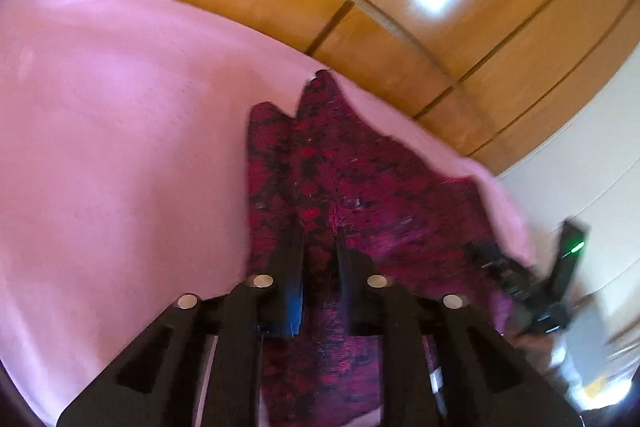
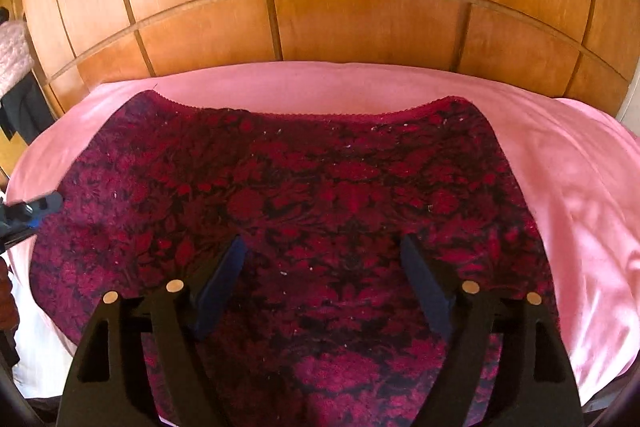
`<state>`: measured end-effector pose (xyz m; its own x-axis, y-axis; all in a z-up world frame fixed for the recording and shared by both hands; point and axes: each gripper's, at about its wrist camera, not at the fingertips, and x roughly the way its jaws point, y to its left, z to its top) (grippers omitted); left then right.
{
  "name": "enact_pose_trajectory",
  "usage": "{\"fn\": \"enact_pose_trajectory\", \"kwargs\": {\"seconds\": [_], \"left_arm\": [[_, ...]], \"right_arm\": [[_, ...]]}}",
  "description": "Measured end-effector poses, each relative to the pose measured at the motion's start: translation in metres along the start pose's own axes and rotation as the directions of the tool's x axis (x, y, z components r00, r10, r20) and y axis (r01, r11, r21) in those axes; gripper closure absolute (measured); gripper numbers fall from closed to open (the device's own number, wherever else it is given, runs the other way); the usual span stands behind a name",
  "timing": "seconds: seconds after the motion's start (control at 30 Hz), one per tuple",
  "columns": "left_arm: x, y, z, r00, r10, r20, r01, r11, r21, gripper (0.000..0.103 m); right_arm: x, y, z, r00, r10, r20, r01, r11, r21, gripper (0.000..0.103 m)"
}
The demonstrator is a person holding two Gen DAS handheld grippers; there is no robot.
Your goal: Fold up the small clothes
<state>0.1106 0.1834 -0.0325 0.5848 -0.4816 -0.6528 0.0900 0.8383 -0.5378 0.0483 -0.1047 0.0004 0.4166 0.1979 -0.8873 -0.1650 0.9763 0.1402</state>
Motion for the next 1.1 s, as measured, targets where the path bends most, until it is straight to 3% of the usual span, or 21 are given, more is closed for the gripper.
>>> {"fn": "enact_pose_trajectory", "kwargs": {"seconds": [0.07, 0.2, 0.23, 0.33, 0.37, 0.5, 0.67, 0.7, 0.73, 0.87, 0.97, 1.0, 1.1], "left_arm": [[-0.008, 0.002, -0.011, 1.000, 0.006, 0.009, -0.006, 1.000, -0.022, 0.091], [-0.002, 0.009, -0.032, 0.996, 0.090, -0.007, -0.090, 0.995, -0.029, 0.089], [-0.002, 0.010, -0.029, 0.996, 0.090, -0.006, -0.090, 0.995, -0.044, 0.086], [-0.009, -0.001, -0.012, 0.989, 0.138, 0.050, -0.137, 0.990, -0.019, 0.062], [-0.010, -0.003, -0.004, 0.988, 0.138, 0.064, -0.137, 0.990, -0.007, 0.062], [0.003, -0.005, 0.030, 0.989, 0.134, 0.055, -0.136, 0.990, 0.031, 0.062], [0.037, -0.002, 0.057, 0.993, 0.115, -0.018, -0.114, 0.993, 0.034, 0.064], [0.043, -0.002, 0.061, 0.993, 0.116, -0.025, -0.115, 0.993, 0.038, 0.078], [0.048, -0.003, 0.063, 0.992, 0.123, -0.032, -0.121, 0.992, 0.043, 0.085], [0.068, -0.010, 0.060, 0.956, 0.292, 0.012, -0.292, 0.951, 0.101, 0.088], [0.071, -0.013, 0.054, 0.941, 0.336, 0.051, -0.340, 0.934, 0.112, 0.087], [0.066, -0.018, 0.053, 0.932, 0.356, 0.072, -0.363, 0.925, 0.115, 0.082], [0.045, -0.030, 0.047, 0.908, 0.394, 0.141, -0.411, 0.903, 0.124, 0.081]], "right_arm": [[0.001, -0.001, -0.004, 1.000, 0.017, -0.008, -0.017, 1.000, -0.004, 0.023], [0.006, 0.000, -0.011, 1.000, 0.020, -0.010, -0.020, 0.999, -0.025, 0.021], [0.007, 0.001, -0.009, 1.000, 0.015, -0.010, -0.015, 1.000, -0.024, 0.020], [0.008, -0.002, -0.007, 1.000, 0.023, -0.011, -0.023, 1.000, -0.005, 0.019], [0.008, -0.003, -0.008, 1.000, 0.024, -0.009, -0.024, 1.000, -0.004, 0.019], [0.007, -0.003, -0.009, 1.000, 0.016, 0.004, -0.016, 1.000, -0.007, 0.019], [0.008, 0.000, -0.010, 1.000, 0.013, 0.013, -0.013, 1.000, -0.009, 0.019], [0.008, 0.000, -0.011, 1.000, 0.013, 0.013, -0.013, 1.000, -0.008, 0.019], [0.009, 0.001, -0.011, 1.000, 0.012, 0.014, -0.012, 1.000, -0.007, 0.018], [0.011, 0.002, -0.011, 1.000, 0.009, 0.014, -0.009, 1.000, -0.004, 0.018], [0.013, 0.002, -0.011, 1.000, 0.009, 0.018, -0.009, 1.000, -0.005, 0.016], [0.013, 0.002, -0.011, 1.000, 0.011, 0.020, -0.011, 1.000, -0.006, 0.016], [0.014, 0.001, -0.012, 0.999, 0.019, 0.026, -0.019, 1.000, -0.005, 0.016]]}}
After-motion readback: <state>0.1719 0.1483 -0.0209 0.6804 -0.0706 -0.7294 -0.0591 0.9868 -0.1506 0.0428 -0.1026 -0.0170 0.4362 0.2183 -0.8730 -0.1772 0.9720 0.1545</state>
